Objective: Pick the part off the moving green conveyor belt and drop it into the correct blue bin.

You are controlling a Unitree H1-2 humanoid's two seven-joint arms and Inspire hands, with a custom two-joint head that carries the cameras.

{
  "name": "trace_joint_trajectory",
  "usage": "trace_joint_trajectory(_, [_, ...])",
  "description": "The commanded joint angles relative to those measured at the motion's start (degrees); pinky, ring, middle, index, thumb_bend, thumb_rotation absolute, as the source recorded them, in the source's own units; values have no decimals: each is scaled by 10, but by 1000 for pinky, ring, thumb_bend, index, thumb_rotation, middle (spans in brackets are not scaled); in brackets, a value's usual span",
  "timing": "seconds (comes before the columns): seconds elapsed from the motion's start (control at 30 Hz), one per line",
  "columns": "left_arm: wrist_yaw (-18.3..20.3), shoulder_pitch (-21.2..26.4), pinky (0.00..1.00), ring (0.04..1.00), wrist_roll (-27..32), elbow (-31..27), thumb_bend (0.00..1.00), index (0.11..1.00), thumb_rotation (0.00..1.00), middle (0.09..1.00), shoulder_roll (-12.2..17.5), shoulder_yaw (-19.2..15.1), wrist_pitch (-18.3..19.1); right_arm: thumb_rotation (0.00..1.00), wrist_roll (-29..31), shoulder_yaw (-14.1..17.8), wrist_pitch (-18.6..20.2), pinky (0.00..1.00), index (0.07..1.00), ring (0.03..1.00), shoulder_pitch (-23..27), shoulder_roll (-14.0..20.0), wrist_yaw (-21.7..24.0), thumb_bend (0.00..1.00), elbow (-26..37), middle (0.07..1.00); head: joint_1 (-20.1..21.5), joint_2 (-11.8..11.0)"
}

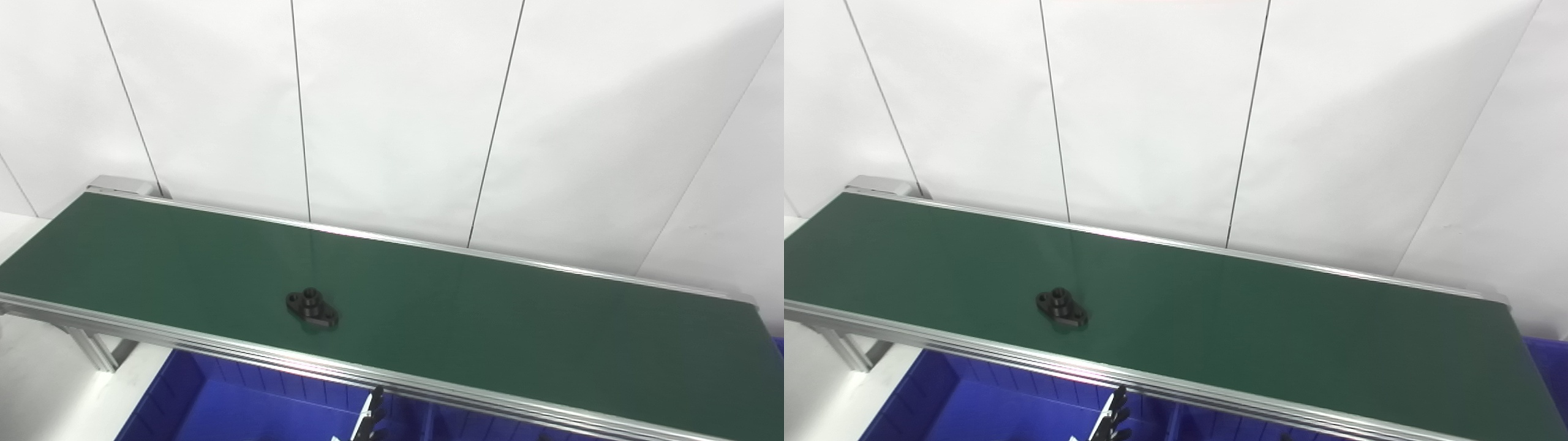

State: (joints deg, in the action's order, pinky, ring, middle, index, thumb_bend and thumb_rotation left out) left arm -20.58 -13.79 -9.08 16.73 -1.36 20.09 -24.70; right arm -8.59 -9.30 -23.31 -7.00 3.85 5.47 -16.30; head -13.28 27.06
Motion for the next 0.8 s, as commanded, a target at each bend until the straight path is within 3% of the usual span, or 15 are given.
trace_joint_trajectory(0.0, [3, 0, 849, 951, -2, -21, 866, 1000, 841, 1000, 2, -2, -22, 689, -52, 9, -21, 891, 1000, 915, -4, -4, -40, 904, 61, 971, 4, 3])
trace_joint_trajectory(0.2, [14, 2, 860, 949, 5, -26, 846, 1000, 845, 996, 7, -10, -22, 579, -178, 12, 46, 763, 969, 842, 11, -17, -87, 892, 190, 931, 20, 14])
trace_joint_trajectory(0.33, [21, 3, 873, 955, 9, -25, 830, 1000, 844, 999, 7, -15, -22, 409, -232, 6, 77, 685, 938, 809, 47, -23, -89, 885, 236, 909, 28, 18])
trace_joint_trajectory(0.5, [23, 2, 882, 953, 7, -26, 841, 1000, 849, 994, 8, -19, -22, 420, -304, -1, 154, 631, 897, 790, 101, -34, -78, 925, 262, 881, 38, 23])
trace_joint_trajectory(0.77, [33, -3, 906, 970, 15, -37, 848, 1000, 855, 1000, 7, -23, -22, 484, -378, -24, 225, 620, 851, 761, 193, -37, -81, 975, 220, 845, 44, 29])
